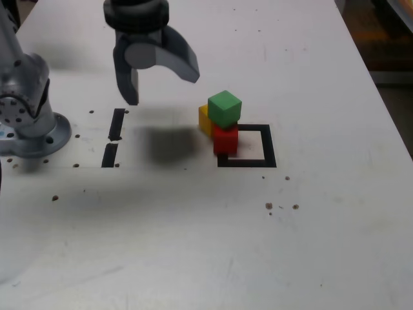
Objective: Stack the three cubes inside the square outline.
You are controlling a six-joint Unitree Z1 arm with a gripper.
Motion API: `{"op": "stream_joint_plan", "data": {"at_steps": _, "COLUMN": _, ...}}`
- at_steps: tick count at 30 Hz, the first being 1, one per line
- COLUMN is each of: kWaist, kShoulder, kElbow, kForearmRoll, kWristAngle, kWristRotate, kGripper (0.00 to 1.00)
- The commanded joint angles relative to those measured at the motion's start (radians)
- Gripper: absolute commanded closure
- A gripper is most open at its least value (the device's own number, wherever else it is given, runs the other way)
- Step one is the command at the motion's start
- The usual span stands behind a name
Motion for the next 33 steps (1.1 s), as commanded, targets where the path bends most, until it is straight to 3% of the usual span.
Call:
{"op": "stream_joint_plan", "data": {"at_steps": 1, "kWaist": 0.002, "kShoulder": 0.012, "kElbow": -0.039, "kForearmRoll": 0.015, "kWristAngle": -0.001, "kWristRotate": 0.0, "kGripper": 0.0}}
{"op": "stream_joint_plan", "data": {"at_steps": 11, "kWaist": 0.002, "kShoulder": 0.085, "kElbow": -0.213, "kForearmRoll": 0.092, "kWristAngle": -0.015, "kWristRotate": 0.0, "kGripper": 0.01}}
{"op": "stream_joint_plan", "data": {"at_steps": 33, "kWaist": 0.002, "kShoulder": 0.303, "kElbow": -0.342, "kForearmRoll": 0.077, "kWristAngle": -0.068, "kWristRotate": 0.0, "kGripper": 0.03}}
